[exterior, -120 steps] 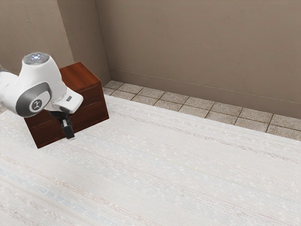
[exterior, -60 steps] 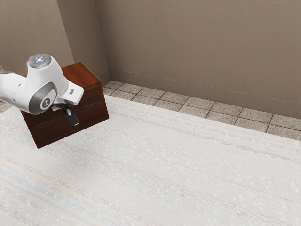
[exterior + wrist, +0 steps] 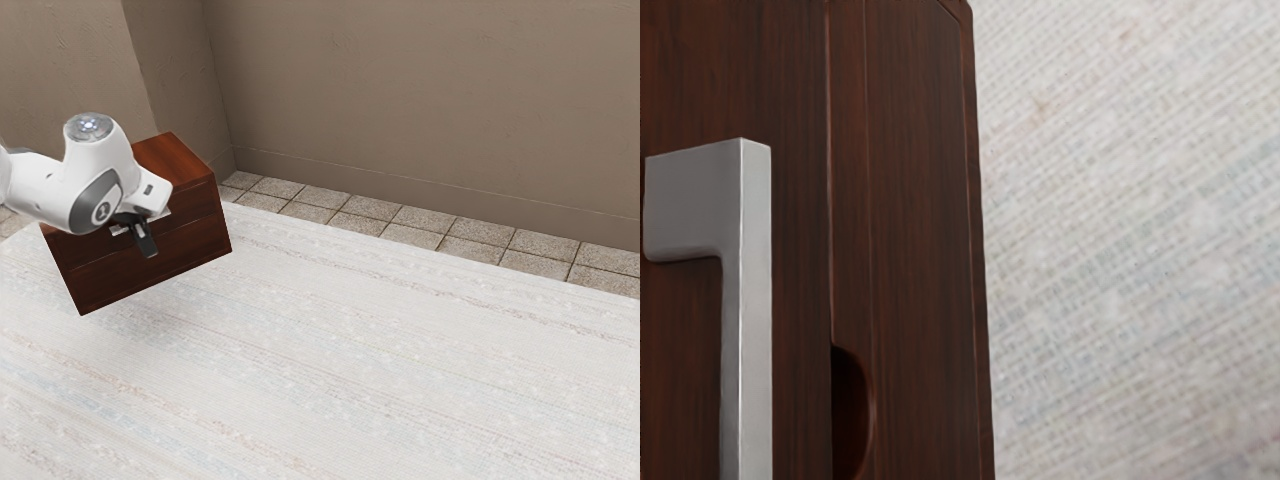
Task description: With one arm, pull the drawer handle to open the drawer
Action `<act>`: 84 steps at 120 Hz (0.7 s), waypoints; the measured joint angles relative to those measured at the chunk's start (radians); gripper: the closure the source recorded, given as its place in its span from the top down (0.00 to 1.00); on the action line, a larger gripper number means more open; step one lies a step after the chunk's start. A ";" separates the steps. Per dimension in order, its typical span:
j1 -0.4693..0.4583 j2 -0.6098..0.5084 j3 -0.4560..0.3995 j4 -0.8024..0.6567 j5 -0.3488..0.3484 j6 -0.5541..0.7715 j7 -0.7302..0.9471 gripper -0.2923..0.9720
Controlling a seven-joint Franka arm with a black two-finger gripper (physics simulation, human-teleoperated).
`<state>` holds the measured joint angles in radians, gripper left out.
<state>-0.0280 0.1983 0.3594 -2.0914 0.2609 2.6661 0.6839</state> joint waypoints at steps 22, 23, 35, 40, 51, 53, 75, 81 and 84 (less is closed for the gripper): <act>0.000 0.025 -0.002 0.022 -0.002 0.001 0.007 0.77; 0.000 0.025 -0.002 0.022 -0.003 0.001 0.007 0.77; -0.002 0.029 -0.004 0.022 -0.004 0.001 0.009 0.77; -0.003 0.030 -0.005 0.022 -0.006 0.001 0.010 0.77; -0.005 0.033 -0.006 0.020 -0.008 0.002 0.011 0.77; -0.005 0.033 -0.006 0.019 -0.008 0.002 0.011 0.77; -0.006 0.008 -0.008 -0.009 -0.004 0.003 0.013 0.74; -0.006 0.000 -0.009 -0.020 -0.004 0.003 0.013 0.75; -0.007 -0.003 -0.009 -0.023 -0.005 0.002 0.013 0.75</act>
<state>-0.0349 0.1953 0.3501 -2.1146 0.2563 2.6685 0.6971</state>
